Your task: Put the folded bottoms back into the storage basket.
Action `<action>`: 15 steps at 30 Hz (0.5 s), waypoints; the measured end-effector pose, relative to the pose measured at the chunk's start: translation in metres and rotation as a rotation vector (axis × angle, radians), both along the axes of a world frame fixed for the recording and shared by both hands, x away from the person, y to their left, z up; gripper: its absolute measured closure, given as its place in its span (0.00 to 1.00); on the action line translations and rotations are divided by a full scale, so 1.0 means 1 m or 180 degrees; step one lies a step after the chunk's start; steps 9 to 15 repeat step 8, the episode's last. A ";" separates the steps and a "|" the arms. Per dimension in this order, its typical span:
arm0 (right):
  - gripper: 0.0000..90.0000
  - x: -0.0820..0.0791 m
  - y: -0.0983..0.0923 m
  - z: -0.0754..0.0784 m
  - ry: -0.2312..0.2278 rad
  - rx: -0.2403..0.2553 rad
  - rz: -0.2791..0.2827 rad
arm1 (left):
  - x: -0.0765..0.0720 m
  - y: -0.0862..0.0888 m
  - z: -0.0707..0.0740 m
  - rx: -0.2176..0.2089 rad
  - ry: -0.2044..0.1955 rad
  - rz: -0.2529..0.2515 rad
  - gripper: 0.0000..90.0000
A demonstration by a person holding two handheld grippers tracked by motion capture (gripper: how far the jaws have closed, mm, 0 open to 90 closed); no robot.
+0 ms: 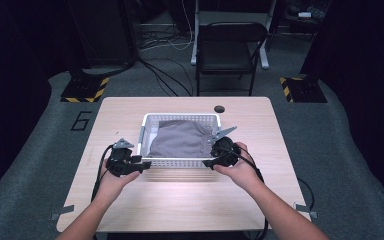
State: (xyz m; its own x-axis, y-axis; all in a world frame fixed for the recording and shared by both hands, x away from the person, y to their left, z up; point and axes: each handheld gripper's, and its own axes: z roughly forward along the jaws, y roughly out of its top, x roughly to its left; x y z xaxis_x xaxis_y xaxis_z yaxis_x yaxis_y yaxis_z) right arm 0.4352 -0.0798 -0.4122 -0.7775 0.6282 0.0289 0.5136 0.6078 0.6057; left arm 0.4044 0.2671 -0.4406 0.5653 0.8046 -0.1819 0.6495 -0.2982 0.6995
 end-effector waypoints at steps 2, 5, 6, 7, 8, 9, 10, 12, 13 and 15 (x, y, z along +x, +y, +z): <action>0.56 -0.003 -0.001 -0.005 0.0013 -0.0021 -0.0002 | -0.004 0.001 -0.005 -0.0077 0.0037 0.0079 0.53; 0.56 -0.006 -0.002 -0.010 0.0039 -0.0002 -0.0019 | -0.006 0.003 -0.009 -0.0073 0.0048 0.0079 0.53; 0.56 -0.007 -0.003 -0.011 0.0060 0.0014 -0.0016 | -0.008 0.003 -0.011 -0.0089 0.0038 0.0111 0.52; 0.56 -0.009 -0.004 -0.014 0.0067 0.0022 -0.0025 | -0.009 0.004 -0.013 -0.0059 0.0014 0.0099 0.52; 0.56 -0.010 -0.005 -0.015 0.0080 0.0026 -0.0023 | -0.010 0.004 -0.015 -0.0047 0.0002 0.0105 0.52; 0.56 -0.010 -0.005 -0.015 0.0080 0.0026 -0.0023 | -0.010 0.004 -0.015 -0.0047 0.0002 0.0105 0.52; 0.56 -0.010 -0.005 -0.015 0.0080 0.0026 -0.0023 | -0.010 0.004 -0.015 -0.0047 0.0002 0.0105 0.52; 0.56 -0.010 -0.005 -0.015 0.0080 0.0026 -0.0023 | -0.010 0.004 -0.015 -0.0047 0.0002 0.0105 0.52; 0.56 -0.010 -0.005 -0.015 0.0080 0.0026 -0.0023 | -0.010 0.004 -0.015 -0.0047 0.0002 0.0105 0.52; 0.56 -0.010 -0.005 -0.015 0.0080 0.0026 -0.0023 | -0.010 0.004 -0.015 -0.0047 0.0002 0.0105 0.52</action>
